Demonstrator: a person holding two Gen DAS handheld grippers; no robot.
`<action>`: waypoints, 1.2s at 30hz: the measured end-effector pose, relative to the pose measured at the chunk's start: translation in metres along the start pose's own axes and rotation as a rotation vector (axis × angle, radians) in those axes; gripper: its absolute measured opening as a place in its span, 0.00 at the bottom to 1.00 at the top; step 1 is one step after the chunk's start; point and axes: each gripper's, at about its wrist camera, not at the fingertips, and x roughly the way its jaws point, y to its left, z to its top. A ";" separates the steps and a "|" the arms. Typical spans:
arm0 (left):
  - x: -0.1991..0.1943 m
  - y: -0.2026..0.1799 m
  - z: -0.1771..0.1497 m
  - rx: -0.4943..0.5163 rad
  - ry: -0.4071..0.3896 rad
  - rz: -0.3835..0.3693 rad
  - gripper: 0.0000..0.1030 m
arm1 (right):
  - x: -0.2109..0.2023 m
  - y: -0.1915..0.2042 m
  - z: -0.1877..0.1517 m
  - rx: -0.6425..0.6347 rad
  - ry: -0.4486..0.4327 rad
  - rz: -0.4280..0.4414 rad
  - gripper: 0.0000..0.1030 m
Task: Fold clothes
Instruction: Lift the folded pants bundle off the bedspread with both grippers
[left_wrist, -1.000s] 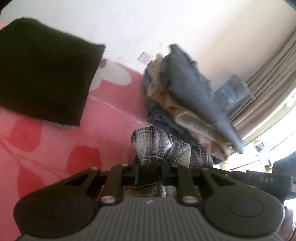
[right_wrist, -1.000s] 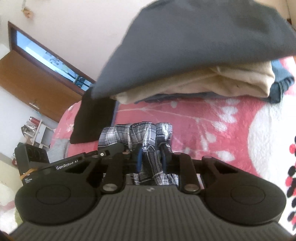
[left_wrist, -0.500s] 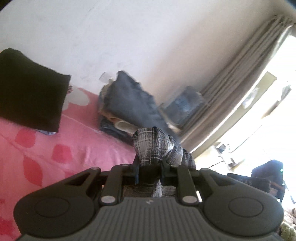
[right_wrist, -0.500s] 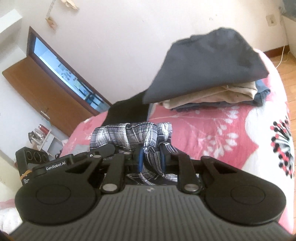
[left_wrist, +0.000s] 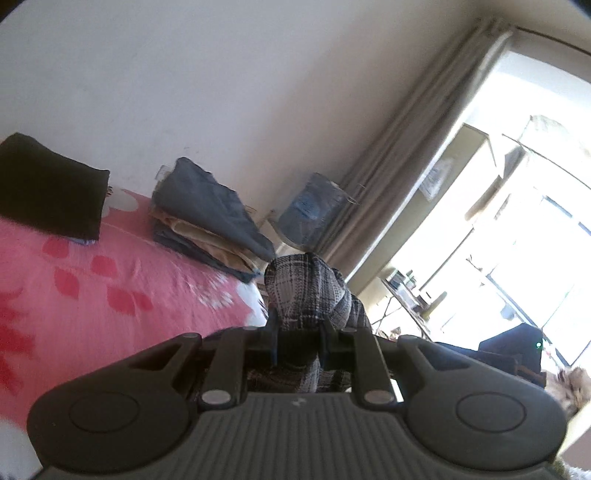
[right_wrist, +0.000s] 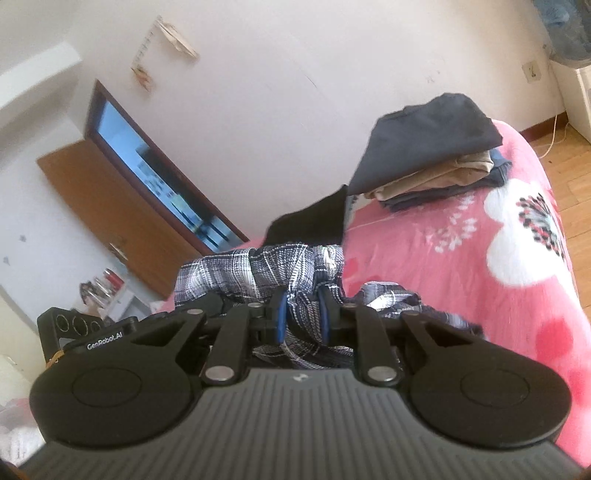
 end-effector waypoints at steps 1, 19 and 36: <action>-0.009 -0.010 -0.008 0.015 0.002 -0.005 0.19 | -0.014 0.003 -0.013 0.006 -0.019 0.009 0.15; -0.171 -0.173 -0.167 0.282 0.241 -0.052 0.18 | -0.250 0.085 -0.230 0.148 -0.190 -0.030 0.14; -0.223 -0.196 -0.347 0.385 0.273 -0.093 0.18 | -0.331 0.091 -0.361 0.124 -0.074 -0.192 0.14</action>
